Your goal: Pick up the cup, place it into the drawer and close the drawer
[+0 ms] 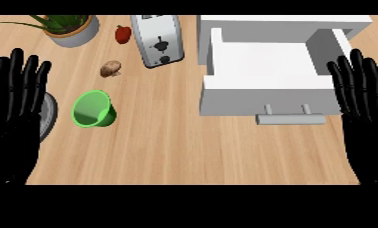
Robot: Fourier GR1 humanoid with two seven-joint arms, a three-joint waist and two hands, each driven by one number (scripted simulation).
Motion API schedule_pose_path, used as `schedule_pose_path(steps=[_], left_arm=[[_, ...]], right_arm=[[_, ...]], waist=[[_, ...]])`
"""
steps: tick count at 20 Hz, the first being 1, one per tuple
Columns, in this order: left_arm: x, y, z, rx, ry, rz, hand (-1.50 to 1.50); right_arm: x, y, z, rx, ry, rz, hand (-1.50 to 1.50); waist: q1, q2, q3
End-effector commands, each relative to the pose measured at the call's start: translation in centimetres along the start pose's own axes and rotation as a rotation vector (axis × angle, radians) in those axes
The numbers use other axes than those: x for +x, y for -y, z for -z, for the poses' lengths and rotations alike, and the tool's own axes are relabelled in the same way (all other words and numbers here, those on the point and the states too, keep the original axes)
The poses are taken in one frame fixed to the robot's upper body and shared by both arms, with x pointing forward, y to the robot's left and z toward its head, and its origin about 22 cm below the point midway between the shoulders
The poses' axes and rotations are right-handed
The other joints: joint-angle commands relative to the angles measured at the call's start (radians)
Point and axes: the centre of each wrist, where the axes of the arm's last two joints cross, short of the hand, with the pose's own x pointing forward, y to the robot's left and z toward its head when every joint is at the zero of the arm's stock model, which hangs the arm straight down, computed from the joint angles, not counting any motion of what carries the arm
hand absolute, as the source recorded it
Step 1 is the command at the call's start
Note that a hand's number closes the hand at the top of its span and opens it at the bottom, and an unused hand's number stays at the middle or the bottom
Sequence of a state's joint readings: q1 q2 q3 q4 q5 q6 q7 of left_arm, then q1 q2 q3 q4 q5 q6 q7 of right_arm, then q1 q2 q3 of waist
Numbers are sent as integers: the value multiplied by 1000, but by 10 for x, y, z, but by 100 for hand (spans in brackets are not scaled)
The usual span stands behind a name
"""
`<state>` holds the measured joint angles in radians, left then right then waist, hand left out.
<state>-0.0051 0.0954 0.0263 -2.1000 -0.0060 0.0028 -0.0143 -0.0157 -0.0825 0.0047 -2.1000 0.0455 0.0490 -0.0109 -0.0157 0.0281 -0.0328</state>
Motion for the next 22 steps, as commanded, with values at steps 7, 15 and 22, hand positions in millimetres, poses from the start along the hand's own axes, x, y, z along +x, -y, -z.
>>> schedule_pose_path(steps=[7,15,22], left_arm=[[-26,-13,-9,-256,-164,-341,-150],[-42,-60,-22,-224,-252,-398,-150],[-87,-77,-18,-157,-306,-316,-150]], right_arm=[[-1,10,6,37,-83,-57,-150],[-26,13,-9,39,-113,-29,-150],[-13,2,-3,34,-83,-48,-150]], waist=[[18,-26,31],[18,-29,33],[14,-28,33]])
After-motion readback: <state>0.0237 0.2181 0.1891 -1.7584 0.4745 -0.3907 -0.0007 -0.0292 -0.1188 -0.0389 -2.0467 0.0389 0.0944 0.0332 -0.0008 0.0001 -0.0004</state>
